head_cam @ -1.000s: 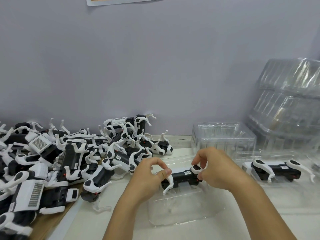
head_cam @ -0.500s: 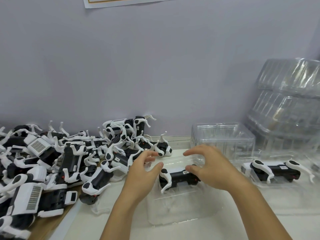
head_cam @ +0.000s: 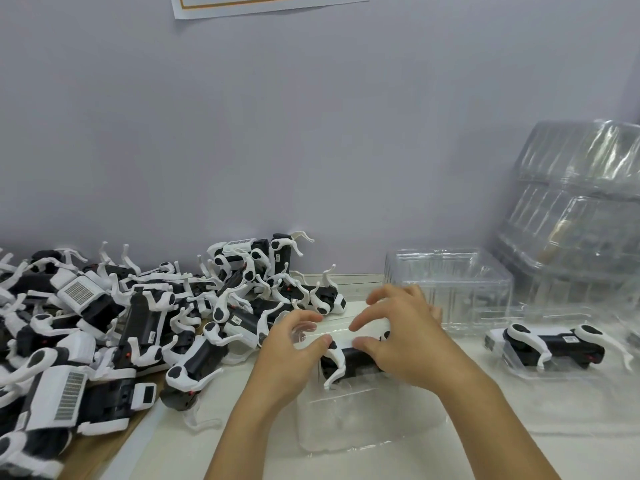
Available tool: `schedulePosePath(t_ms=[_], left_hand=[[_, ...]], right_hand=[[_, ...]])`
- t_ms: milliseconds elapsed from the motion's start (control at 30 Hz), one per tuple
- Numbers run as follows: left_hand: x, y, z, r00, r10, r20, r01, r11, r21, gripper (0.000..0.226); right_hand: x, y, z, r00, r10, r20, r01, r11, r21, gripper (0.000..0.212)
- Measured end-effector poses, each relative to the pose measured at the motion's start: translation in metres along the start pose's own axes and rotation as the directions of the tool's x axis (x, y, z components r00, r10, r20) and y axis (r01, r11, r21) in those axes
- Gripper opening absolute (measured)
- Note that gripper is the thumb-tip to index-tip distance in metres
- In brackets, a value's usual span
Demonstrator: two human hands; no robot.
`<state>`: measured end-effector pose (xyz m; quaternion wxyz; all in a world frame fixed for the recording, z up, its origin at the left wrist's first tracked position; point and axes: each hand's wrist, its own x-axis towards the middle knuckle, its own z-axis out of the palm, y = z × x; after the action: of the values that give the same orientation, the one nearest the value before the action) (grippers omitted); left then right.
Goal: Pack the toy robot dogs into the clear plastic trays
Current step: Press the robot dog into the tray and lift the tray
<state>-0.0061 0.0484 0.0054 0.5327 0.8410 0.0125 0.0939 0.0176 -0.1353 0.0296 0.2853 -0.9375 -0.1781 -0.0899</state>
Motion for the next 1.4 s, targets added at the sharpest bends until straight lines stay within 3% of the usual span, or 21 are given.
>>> schedulePosePath(t_ms=[133, 233, 600, 767, 833, 1033, 1400], left_hand=[[0.002, -0.002, 0.003, 0.999, 0.003, -0.043, -0.005, 0.999, -0.047, 0.016], [0.003, -0.002, 0.005, 0.997, -0.028, -0.067, 0.020, 0.993, -0.119, 0.022], [0.005, -0.007, 0.007, 0.997, -0.002, -0.073, -0.002, 0.999, -0.054, 0.022], [0.005, -0.006, 0.007, 0.997, 0.007, -0.079, -0.010, 0.999, -0.039, 0.022], [0.005, -0.006, 0.006, 0.997, 0.002, -0.077, -0.005, 0.999, -0.040, 0.022], [0.003, -0.005, 0.006, 0.997, -0.015, -0.070, 0.012, 0.999, -0.052, 0.021], [0.001, -0.004, 0.005, 0.999, -0.013, -0.051, 0.012, 1.000, -0.028, 0.016]], right_hand=[[-0.002, -0.023, 0.011, 0.996, -0.070, 0.057, 0.064, 0.992, 0.108, 0.023], [-0.005, -0.032, 0.017, 0.991, -0.066, 0.117, 0.059, 0.996, 0.061, 0.025], [-0.002, -0.026, 0.022, 0.999, 0.020, 0.030, -0.021, 0.999, 0.031, 0.019], [0.000, -0.019, 0.009, 0.985, -0.016, 0.172, -0.011, 0.988, 0.154, 0.020], [0.000, -0.008, -0.004, 0.986, 0.013, 0.164, -0.045, 0.981, 0.190, 0.019], [-0.004, 0.019, -0.016, 0.972, 0.199, 0.122, -0.208, 0.976, 0.069, 0.022], [0.000, 0.005, -0.004, 0.973, 0.224, 0.054, -0.223, 0.975, -0.018, 0.024]])
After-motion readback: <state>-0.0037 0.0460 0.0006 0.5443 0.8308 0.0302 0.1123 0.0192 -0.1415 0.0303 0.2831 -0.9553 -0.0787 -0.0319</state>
